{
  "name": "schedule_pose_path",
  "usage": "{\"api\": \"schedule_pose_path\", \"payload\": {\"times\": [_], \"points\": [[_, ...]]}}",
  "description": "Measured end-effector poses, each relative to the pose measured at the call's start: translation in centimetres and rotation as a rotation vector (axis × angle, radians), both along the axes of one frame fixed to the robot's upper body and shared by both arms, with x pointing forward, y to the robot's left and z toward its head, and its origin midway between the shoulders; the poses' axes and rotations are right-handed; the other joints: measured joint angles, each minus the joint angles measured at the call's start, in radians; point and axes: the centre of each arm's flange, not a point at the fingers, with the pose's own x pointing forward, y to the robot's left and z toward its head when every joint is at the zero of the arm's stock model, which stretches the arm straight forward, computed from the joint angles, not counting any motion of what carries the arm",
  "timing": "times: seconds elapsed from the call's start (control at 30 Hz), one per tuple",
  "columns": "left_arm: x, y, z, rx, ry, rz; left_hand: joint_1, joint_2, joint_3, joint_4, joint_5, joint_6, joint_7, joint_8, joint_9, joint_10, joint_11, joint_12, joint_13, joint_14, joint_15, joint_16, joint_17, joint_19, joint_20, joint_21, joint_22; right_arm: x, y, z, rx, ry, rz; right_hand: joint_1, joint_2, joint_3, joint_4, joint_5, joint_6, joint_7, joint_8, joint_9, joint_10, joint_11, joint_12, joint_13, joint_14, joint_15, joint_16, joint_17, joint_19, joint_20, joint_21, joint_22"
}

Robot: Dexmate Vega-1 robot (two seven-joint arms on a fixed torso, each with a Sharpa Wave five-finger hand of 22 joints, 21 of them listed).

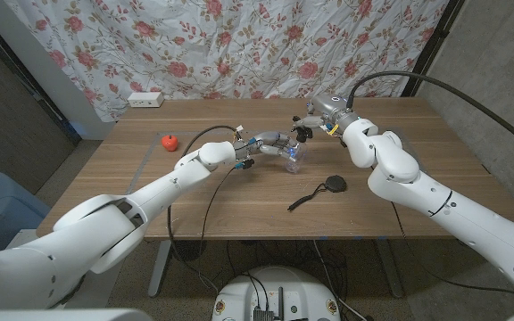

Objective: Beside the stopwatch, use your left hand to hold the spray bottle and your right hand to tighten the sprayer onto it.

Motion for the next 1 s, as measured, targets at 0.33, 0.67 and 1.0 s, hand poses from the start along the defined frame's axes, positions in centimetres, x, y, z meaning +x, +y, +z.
{"api": "schedule_pose_path", "payload": {"times": [0.33, 0.67, 1.0], "points": [[0.18, -0.21, 0.09, 0.004, 0.004, -0.002, 0.000, 0.000, 0.000, 0.000, -0.001, 0.000, 0.000, 0.000, 0.000, 0.000, 0.000, 0.000, 0.007, 0.002, 0.002, -0.004, 0.000, 0.000, 0.000, 0.000, 0.000, 0.37, -0.15, -0.15, 0.020, -0.020, -0.024, 0.024, 0.010, 0.004, -0.004, 0.000, 0.064, -0.003, 0.023, -0.017, 0.047, -0.018, 0.004, 0.000, 0.028, -0.018, 0.014, 0.000, 0.023, -0.009, 0.000, 0.000], [0.22, -0.35, 0.10, 0.006, 0.005, -0.004, 0.000, 0.000, 0.000, 0.000, -0.003, 0.002, 0.002, 0.000, 0.000, 0.006, 0.006, 0.001, 0.007, 0.002, 0.002, -0.004, -0.005, 0.005, 0.005, 0.000, 0.000, 0.58, -0.21, -0.31, 0.032, -0.031, -0.043, 0.062, 0.017, 0.013, -0.004, 0.001, 0.121, -0.008, 0.054, -0.010, 0.090, -0.026, 0.003, 0.000, 0.051, -0.030, 0.020, 0.000, 0.034, -0.019, 0.000, 0.000], [0.15, -0.48, 0.11, 0.008, 0.004, -0.007, 0.000, 0.000, 0.000, 0.000, 0.000, 0.002, 0.002, 0.000, -0.002, 0.005, 0.005, 0.001, 0.009, 0.002, 0.002, -0.004, -0.005, 0.005, 0.005, 0.000, 0.000, 0.58, -0.39, -0.28, 0.046, -0.042, -0.062, 0.075, 0.030, 0.018, -0.010, 0.001, 0.158, -0.008, 0.074, -0.004, 0.129, -0.029, 0.003, -0.002, 0.067, -0.046, 0.026, 0.000, 0.034, -0.019, 0.000, 0.000]]}}
